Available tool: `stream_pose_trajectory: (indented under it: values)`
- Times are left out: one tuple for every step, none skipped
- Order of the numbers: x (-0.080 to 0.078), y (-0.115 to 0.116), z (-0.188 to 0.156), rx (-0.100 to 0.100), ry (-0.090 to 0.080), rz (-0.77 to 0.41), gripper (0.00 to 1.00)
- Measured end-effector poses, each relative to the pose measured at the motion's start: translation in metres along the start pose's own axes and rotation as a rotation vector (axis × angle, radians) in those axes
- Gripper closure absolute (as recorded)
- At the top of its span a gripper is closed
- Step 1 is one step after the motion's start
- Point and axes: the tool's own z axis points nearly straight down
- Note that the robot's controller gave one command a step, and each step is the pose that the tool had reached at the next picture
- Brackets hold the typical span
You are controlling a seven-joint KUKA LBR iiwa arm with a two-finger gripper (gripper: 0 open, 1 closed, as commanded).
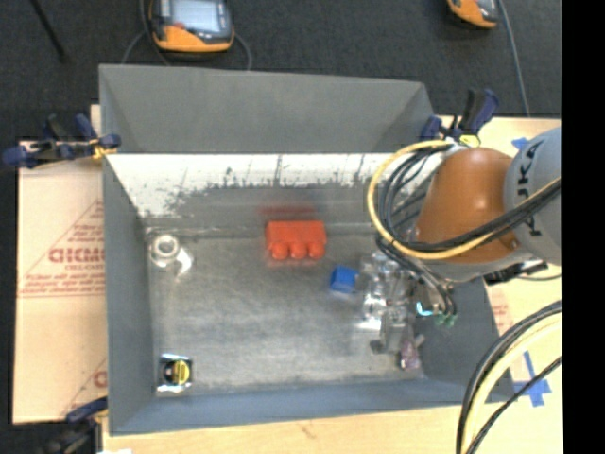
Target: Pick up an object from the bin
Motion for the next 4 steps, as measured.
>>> stream_pose_trajectory:
  values:
    - [-0.066,-0.021,0.059,-0.002,-0.010,0.210,0.00]
    - [-0.066,-0.021,0.057,0.001,-0.011,0.206,1.00]
    - [-0.066,-0.021,0.057,0.002,-0.011,0.205,0.00]
    - [-0.065,0.016,0.062,0.000,-0.008,-0.027,0.00]
